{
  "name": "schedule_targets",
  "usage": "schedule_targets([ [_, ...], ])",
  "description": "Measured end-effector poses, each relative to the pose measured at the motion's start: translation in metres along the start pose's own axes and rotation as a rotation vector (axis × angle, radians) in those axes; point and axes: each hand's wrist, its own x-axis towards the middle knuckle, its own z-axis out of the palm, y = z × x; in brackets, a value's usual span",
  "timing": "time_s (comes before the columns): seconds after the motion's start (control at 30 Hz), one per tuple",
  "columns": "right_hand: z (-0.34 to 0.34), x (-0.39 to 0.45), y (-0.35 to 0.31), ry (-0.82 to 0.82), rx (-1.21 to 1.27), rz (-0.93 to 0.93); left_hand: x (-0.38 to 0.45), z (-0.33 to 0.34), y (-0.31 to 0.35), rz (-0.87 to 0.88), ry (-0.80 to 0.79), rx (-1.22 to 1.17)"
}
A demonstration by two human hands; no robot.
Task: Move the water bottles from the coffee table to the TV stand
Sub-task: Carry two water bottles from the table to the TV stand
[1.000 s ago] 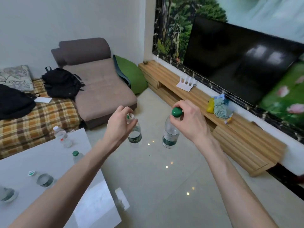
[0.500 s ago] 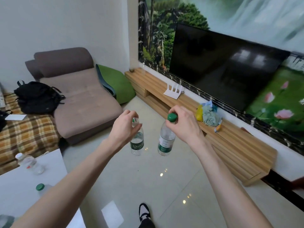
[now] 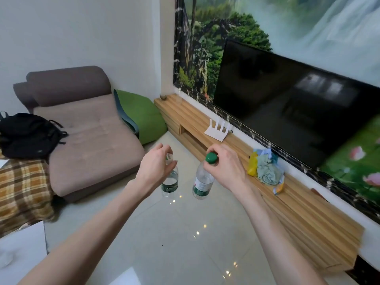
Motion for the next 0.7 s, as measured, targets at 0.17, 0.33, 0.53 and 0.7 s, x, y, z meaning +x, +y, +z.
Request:
schedule_targets([
  [0.17, 0.008, 0.07, 0.028, -0.002, -0.02, 0.014, 0.069, 0.02, -0.008, 0.023, 0.017, 0.029],
  [0.33, 0.028, 0.147, 0.068, -0.038, -0.069, -0.002, 0.143, 0.054, -0.018, 0.064, -0.041, 0.112],
  [0.53, 0.056, 0.257, 0.121, -0.097, -0.057, 0.01, 0.256, 0.097, -0.035, 0.08, -0.091, 0.173],
  [0.7, 0.067, 0.345, 0.159, -0.172, -0.051, -0.01, 0.346, 0.122, -0.046, 0.039, -0.112, 0.219],
])
